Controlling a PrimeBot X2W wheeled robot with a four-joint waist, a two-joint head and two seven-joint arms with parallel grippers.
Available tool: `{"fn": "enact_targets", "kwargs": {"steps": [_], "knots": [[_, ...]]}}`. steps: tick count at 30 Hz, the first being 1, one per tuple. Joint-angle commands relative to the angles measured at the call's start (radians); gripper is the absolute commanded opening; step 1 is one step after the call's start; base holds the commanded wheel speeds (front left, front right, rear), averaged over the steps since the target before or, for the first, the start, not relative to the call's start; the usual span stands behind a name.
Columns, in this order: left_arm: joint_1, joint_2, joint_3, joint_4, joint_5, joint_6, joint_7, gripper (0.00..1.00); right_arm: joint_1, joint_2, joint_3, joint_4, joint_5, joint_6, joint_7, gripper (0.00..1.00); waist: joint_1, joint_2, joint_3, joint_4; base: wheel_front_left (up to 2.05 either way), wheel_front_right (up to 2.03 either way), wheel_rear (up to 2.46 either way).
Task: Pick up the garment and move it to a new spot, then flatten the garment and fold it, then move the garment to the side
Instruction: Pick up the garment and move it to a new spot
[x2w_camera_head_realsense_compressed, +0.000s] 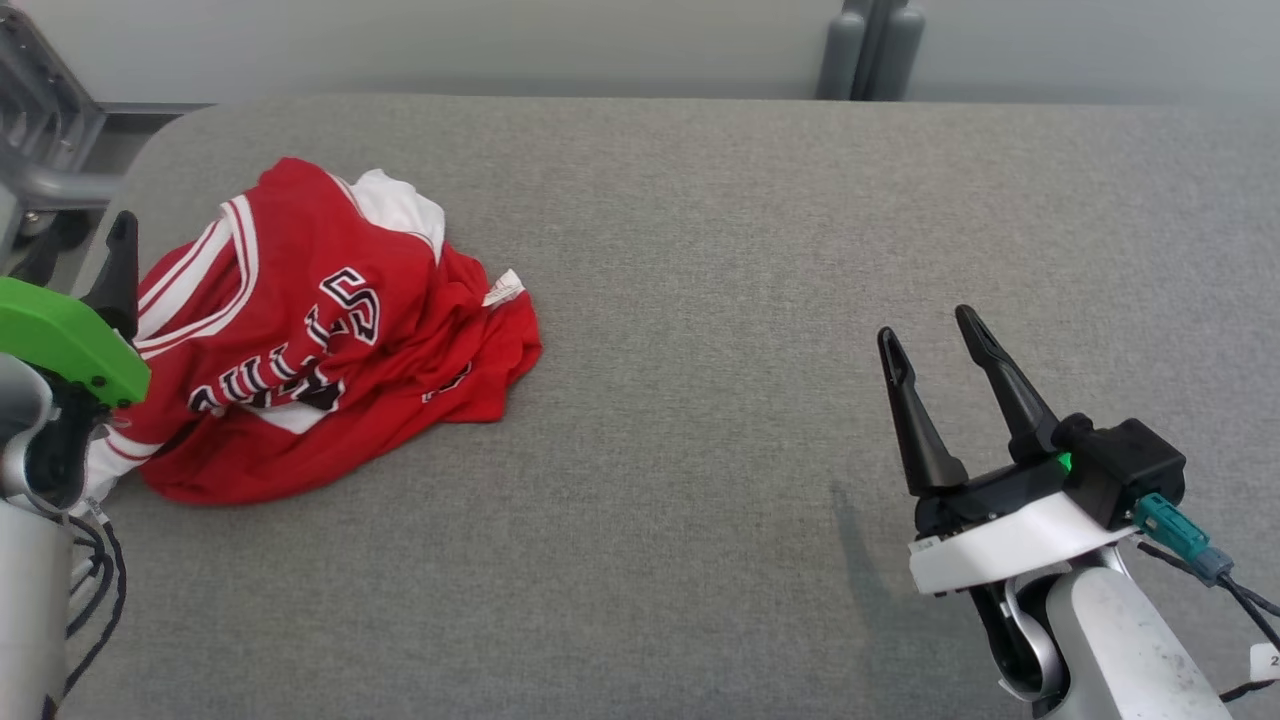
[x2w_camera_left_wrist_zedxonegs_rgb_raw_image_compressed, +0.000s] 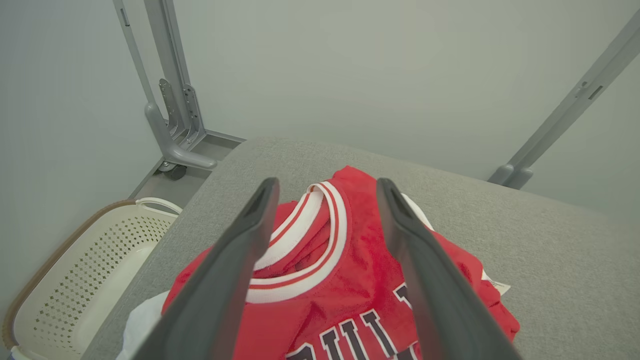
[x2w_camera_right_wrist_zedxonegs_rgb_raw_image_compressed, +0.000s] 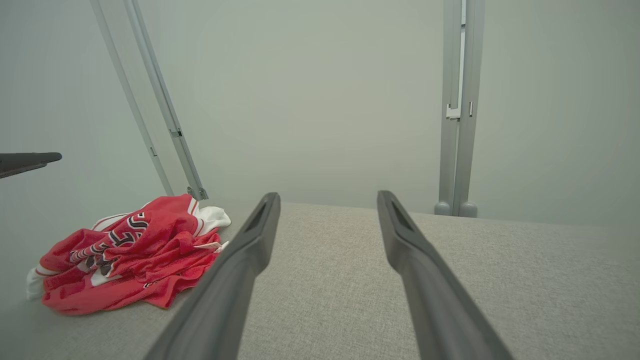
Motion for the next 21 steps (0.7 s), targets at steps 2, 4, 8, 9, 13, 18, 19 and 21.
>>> {"fn": "enact_targets", "kwargs": {"steps": [2,4,8,9,13,18,19,21], "knots": [[-0.059,0.047,-0.030,0.045,-0.069,0.000,0.050,1.00,-0.029,-0.009,0.007,-0.005,0.000,0.000,0.000,1.00,-0.0001,0.0000,0.070,-0.082,0.00,0.00,0.00],[-0.083,0.074,-0.048,0.077,-0.099,0.000,0.073,1.00,-0.037,-0.012,0.009,-0.009,-0.004,0.000,-0.001,1.00,-0.0001,0.0000,0.089,-0.105,0.00,0.00,0.00],[-0.132,0.106,-0.067,0.142,-0.164,0.000,0.103,1.00,-0.058,-0.015,0.012,-0.016,-0.008,0.000,-0.001,1.00,-0.0001,0.0000,0.129,-0.148,0.00,0.00,0.00],[-0.142,0.111,-0.070,0.159,-0.186,0.000,0.116,1.00,-0.063,-0.015,0.014,-0.017,-0.010,0.000,-0.001,1.00,-0.0001,0.0000,0.139,-0.159,0.00,0.00,0.00],[-0.175,0.144,-0.093,0.231,-0.231,0.000,0.184,1.00,-0.080,-0.013,0.015,-0.024,-0.013,0.000,-0.001,1.00,-0.0001,0.0000,0.175,-0.199,0.00,0.00,0.00],[-0.221,0.187,-0.111,0.326,-0.256,0.000,0.267,1.00,-0.093,-0.007,0.010,-0.033,-0.016,0.000,0.000,1.00,-0.0001,0.0000,0.218,-0.241,0.00,0.00,0.00],[-0.229,0.189,-0.114,0.340,-0.263,0.000,0.280,1.00,-0.096,-0.006,0.009,-0.036,-0.016,0.000,0.000,1.00,-0.0001,0.0000,0.226,-0.247,0.00,0.00,0.00],[-0.244,0.191,-0.118,0.364,-0.276,0.000,0.312,1.00,-0.098,-0.005,0.007,-0.038,-0.017,0.000,-0.001,1.00,-0.0001,0.0000,0.237,-0.257,0.00,0.00,0.00]]}}
